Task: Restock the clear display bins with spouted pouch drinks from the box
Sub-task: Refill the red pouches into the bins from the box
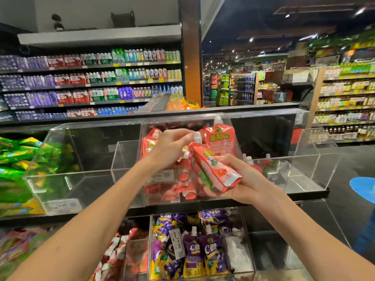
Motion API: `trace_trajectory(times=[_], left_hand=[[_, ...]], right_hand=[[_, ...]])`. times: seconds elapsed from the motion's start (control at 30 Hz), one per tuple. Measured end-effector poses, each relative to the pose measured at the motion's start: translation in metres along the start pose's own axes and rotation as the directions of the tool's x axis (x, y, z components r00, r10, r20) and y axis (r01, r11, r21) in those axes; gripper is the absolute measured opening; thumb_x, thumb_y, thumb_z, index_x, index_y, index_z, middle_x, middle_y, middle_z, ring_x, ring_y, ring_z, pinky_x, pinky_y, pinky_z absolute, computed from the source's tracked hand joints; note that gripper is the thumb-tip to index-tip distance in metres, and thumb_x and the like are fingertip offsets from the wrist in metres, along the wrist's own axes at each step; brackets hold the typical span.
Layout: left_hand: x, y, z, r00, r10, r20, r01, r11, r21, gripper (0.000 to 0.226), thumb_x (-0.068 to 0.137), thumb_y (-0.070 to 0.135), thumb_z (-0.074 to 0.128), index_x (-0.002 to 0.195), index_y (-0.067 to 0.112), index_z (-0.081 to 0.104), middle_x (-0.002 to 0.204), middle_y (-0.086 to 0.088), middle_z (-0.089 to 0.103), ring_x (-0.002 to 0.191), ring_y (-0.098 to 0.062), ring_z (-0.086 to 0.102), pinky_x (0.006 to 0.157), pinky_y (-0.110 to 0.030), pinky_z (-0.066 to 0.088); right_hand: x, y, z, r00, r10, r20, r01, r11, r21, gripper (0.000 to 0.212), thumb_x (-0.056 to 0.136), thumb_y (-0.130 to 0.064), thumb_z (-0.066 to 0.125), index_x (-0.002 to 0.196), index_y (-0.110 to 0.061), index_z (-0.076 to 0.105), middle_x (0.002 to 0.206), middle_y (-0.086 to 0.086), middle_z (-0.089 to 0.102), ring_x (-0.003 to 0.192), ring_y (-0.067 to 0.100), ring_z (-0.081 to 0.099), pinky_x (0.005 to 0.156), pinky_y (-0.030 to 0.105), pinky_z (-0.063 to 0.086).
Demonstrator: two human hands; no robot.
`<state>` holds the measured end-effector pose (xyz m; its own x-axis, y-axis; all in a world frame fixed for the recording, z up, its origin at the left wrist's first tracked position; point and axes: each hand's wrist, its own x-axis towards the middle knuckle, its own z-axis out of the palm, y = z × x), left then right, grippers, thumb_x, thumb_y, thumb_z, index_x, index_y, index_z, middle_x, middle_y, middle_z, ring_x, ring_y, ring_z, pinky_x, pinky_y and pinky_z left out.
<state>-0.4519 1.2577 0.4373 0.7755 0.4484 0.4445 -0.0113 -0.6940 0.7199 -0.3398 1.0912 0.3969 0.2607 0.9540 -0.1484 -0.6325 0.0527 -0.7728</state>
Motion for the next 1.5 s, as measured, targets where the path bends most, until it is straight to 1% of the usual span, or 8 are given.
trace_trajectory(times=[0.13, 0.33, 0.5, 0.67, 0.93, 1.23, 1.37, 1.5], left_hand=[[0.001, 0.008, 0.0, 0.965, -0.188, 0.184, 0.245, 0.898, -0.365, 0.024, 0.098, 0.017, 0.054, 0.115, 0.016, 0.071, 0.103, -0.007, 0.075, 0.082, -0.012, 0.066, 0.067, -0.025, 0.051], [-0.019, -0.006, -0.002, 0.833, -0.342, 0.435, 0.455, 0.871, -0.185, 0.021, 0.071, 0.032, 0.076, 0.088, 0.019, 0.076, 0.083, -0.002, 0.075, 0.076, -0.015, 0.066, 0.07, -0.03, 0.057], [-0.007, -0.006, 0.005, 0.932, -0.289, 0.217, 0.347, 0.884, -0.313, 0.006, 0.091, 0.018, 0.069, 0.09, 0.015, 0.075, 0.089, -0.007, 0.075, 0.076, -0.023, 0.067, 0.068, -0.033, 0.055], [0.03, -0.024, -0.003, 0.938, -0.277, -0.208, 0.289, 0.957, 0.03, 0.031, 0.087, 0.029, 0.076, 0.113, 0.015, 0.066, 0.089, -0.003, 0.071, 0.083, -0.023, 0.069, 0.08, -0.039, 0.057], [0.047, -0.034, 0.011, 0.938, -0.164, -0.305, 0.307, 0.801, 0.514, 0.051, 0.096, 0.035, 0.063, 0.142, 0.018, 0.046, 0.11, -0.014, 0.067, 0.114, -0.036, 0.057, 0.093, -0.046, 0.047], [0.039, -0.034, 0.006, 0.982, -0.13, -0.137, 0.189, 0.64, 0.745, 0.029, 0.104, 0.039, 0.047, 0.115, 0.029, 0.071, 0.118, -0.007, 0.066, 0.127, -0.033, 0.047, 0.103, -0.05, 0.033], [0.018, -0.028, -0.001, 0.984, 0.002, -0.181, 0.112, 0.777, 0.619, 0.035, 0.106, 0.038, 0.04, 0.122, 0.022, 0.066, 0.121, -0.007, 0.068, 0.123, -0.031, 0.053, 0.1, -0.045, 0.036], [-0.032, 0.001, 0.008, 0.935, 0.062, -0.35, -0.035, 0.996, 0.084, 0.058, 0.097, 0.059, 0.043, 0.082, 0.009, 0.068, 0.073, -0.006, 0.068, 0.071, -0.02, 0.063, 0.076, -0.04, 0.047]], right_hand=[[0.003, 0.001, 0.0, 0.994, 0.065, 0.089, -0.059, 0.995, -0.078, 0.097, 0.028, -0.007, 0.098, 0.117, -0.004, 0.059, 0.101, 0.022, 0.07, 0.084, 0.036, 0.07, 0.064, 0.045, 0.059], [0.003, 0.025, -0.003, 0.938, 0.184, 0.292, -0.087, 0.945, -0.315, 0.078, 0.051, -0.027, 0.094, 0.116, -0.004, 0.057, 0.093, 0.015, 0.072, 0.08, 0.026, 0.071, 0.069, 0.038, 0.06], [0.005, 0.019, -0.003, 0.921, 0.206, 0.332, -0.099, 0.945, -0.313, 0.061, 0.052, -0.027, 0.094, 0.104, -0.007, 0.07, 0.094, 0.012, 0.069, 0.08, 0.021, 0.067, 0.07, 0.033, 0.058], [-0.001, -0.006, -0.011, 0.994, 0.097, 0.05, -0.081, 0.964, -0.253, 0.065, 0.052, -0.007, 0.088, 0.11, -0.005, 0.059, 0.088, 0.016, 0.072, 0.073, 0.027, 0.071, 0.062, 0.038, 0.06], [-0.01, -0.026, -0.02, 0.996, -0.048, -0.081, 0.025, 0.965, -0.261, 0.047, 0.067, -0.02, 0.069, 0.111, -0.009, 0.058, 0.084, 0.013, 0.076, 0.08, 0.025, 0.072, 0.073, 0.039, 0.058], [-0.006, -0.026, -0.012, 0.984, -0.147, -0.096, 0.117, 0.957, -0.266, 0.039, 0.075, -0.017, 0.07, 0.112, -0.01, 0.059, 0.09, 0.013, 0.076, 0.099, 0.031, 0.068, 0.093, 0.049, 0.053], [-0.002, -0.019, -0.002, 0.957, -0.279, -0.081, 0.242, 0.919, -0.31, 0.044, 0.081, -0.012, 0.069, 0.124, -0.012, 0.057, 0.105, 0.013, 0.074, 0.089, 0.026, 0.072, 0.07, 0.041, 0.06], [-0.002, -0.004, 0.009, 0.879, -0.47, -0.078, 0.402, 0.819, -0.409, 0.049, 0.082, -0.007, 0.074, 0.127, -0.016, 0.056, 0.104, 0.01, 0.075, 0.09, 0.027, 0.074, 0.068, 0.036, 0.061]])
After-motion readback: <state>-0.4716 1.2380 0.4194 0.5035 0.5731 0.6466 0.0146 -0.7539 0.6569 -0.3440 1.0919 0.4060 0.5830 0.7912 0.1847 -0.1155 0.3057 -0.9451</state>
